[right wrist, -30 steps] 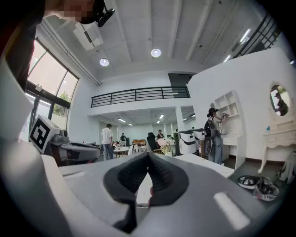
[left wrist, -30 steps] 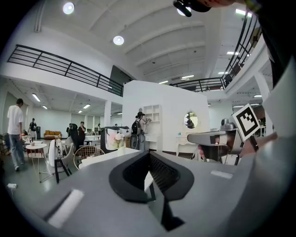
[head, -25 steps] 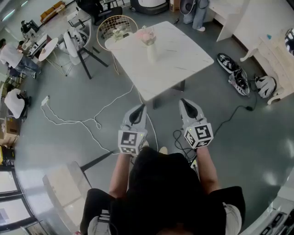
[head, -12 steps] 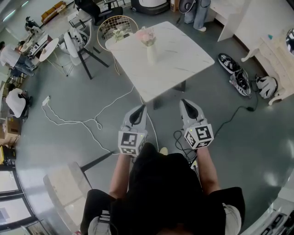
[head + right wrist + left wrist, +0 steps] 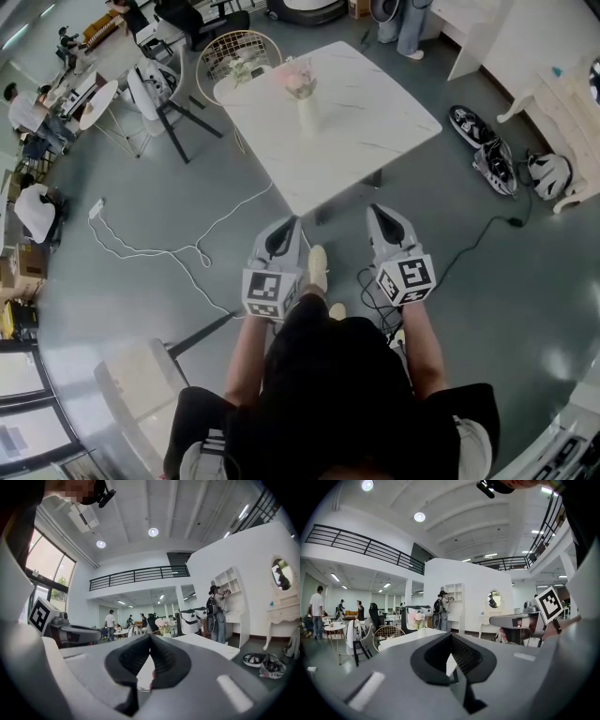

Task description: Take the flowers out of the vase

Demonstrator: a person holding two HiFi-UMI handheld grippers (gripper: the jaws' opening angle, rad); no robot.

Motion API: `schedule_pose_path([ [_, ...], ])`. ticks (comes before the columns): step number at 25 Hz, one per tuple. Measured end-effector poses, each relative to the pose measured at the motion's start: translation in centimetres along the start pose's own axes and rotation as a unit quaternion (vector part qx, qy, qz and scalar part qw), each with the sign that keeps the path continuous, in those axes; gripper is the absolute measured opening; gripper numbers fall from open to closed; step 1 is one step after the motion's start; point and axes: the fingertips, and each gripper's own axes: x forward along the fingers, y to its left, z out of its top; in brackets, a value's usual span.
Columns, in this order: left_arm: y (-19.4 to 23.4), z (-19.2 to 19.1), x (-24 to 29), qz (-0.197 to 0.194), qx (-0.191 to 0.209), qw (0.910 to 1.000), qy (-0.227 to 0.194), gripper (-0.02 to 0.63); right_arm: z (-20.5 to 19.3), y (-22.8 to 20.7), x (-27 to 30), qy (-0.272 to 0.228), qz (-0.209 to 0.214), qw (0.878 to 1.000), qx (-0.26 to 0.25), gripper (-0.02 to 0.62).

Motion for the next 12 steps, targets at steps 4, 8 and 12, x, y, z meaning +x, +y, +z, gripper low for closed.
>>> schedule_pose_path([
  [4, 1.3, 0.4, 3.2, -0.004, -0.002, 1.0, -0.001, 0.008, 0.3, -2.0, 2.4, 0.001, -0.005, 1.0, 0.001, 0.003],
  [8, 2.9, 1.0, 6.8, -0.011, -0.008, 0.9999, 0.002, 0.008, 0.9, -4.0, 5.2, 0.009, -0.01, 1.0, 0.003, 0.003],
  [12, 4.7, 1.2, 10.5, -0.026, -0.014, 0.9995, 0.009, 0.008, 1.0, -5.9, 8.5, 0.018, -0.023, 1.0, 0.009, 0.003],
])
